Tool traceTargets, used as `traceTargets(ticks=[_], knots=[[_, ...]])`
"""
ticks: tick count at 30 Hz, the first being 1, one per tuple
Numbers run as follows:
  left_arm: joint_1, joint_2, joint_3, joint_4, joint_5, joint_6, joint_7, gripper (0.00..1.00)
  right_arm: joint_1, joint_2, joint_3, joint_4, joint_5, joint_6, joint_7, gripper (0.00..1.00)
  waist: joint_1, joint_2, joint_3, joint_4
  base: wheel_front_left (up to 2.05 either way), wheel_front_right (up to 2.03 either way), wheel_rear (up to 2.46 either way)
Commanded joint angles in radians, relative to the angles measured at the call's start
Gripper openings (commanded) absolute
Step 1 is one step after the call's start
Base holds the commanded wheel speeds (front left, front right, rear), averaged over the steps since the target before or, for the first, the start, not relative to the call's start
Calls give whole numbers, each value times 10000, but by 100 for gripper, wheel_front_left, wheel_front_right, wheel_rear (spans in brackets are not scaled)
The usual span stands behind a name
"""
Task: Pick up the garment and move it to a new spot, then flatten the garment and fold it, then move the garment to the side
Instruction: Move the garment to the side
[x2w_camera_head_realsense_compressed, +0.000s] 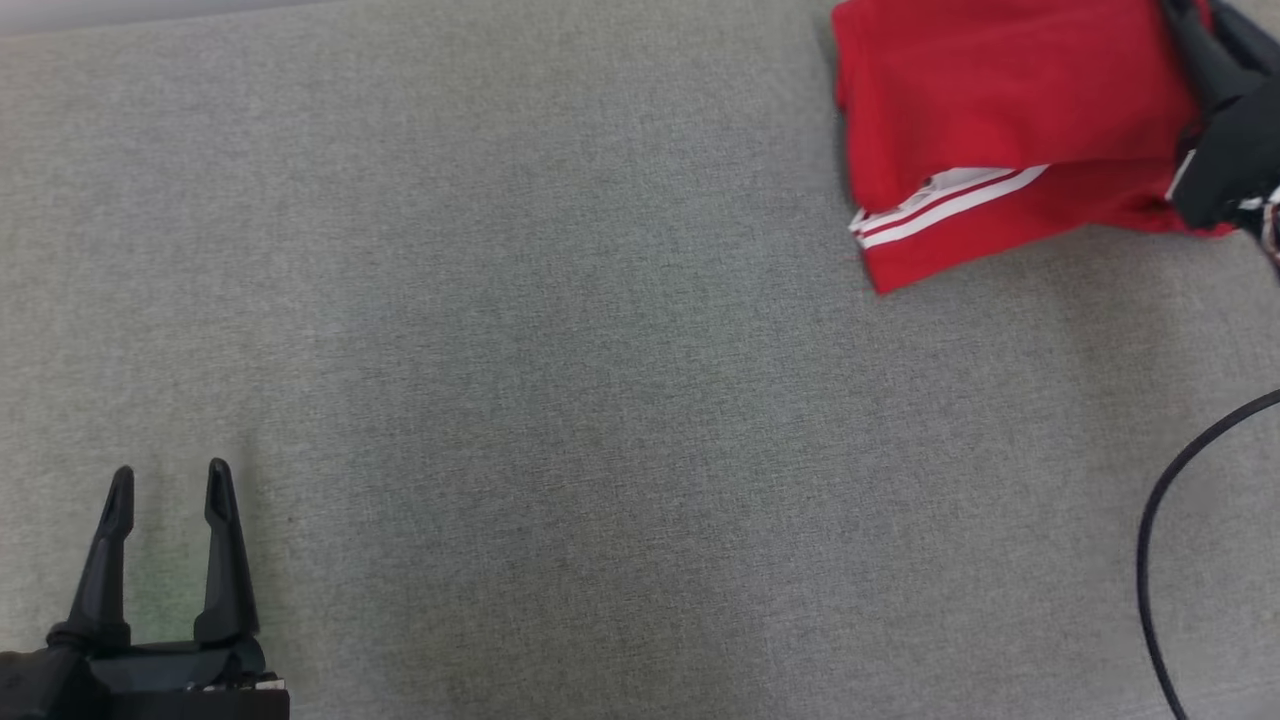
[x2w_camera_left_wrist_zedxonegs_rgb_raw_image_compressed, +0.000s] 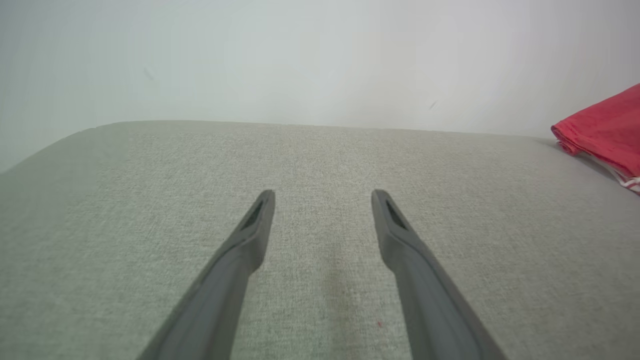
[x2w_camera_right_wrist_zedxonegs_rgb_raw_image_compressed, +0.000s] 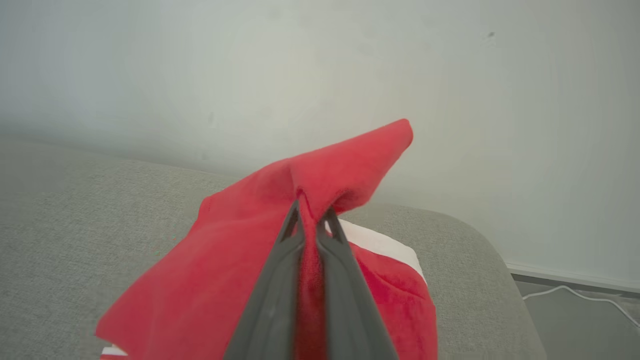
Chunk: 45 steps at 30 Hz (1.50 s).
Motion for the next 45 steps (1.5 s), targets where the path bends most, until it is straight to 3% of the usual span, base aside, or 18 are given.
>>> traceTargets(ticks=[1,7,17,31,33,34,45], knots=[[-41,88,17,-106,50,46,-5,100,-175,-189,76,-59,90,2,30,0,-1,-1,79,-89,0,0,0],[17,235,48,-632,128,119,189,100,-652,-816,466,-93,399,1,325,0,-1,-1,155,-243,0,0,0],[21,417,44,-1287,95,142,430,100,-1458,-1230,1028,799,414,-1,560,0,-1,-1,507,-218,0,0,0],[73,582,65,-1679,133,298,588,100,-2071,-1098,1552,2162,238,-1,463,0,-1,-1,928,-147,0,0,0],[44,587,41,-1667,126,311,597,100,-2098,-1060,1635,2273,102,-1,494,50,-1,-1,947,-138,0,0,0],[33,587,31,-1650,117,322,599,100,-2132,-1041,1664,2357,54,-1,465,100,-1,-1,946,-135,0,0,0],[51,515,-33,-1407,-31,380,461,100,-2366,-710,1782,2900,-351,-1,-15,100,-1,-1,738,-142,0,0,0]])
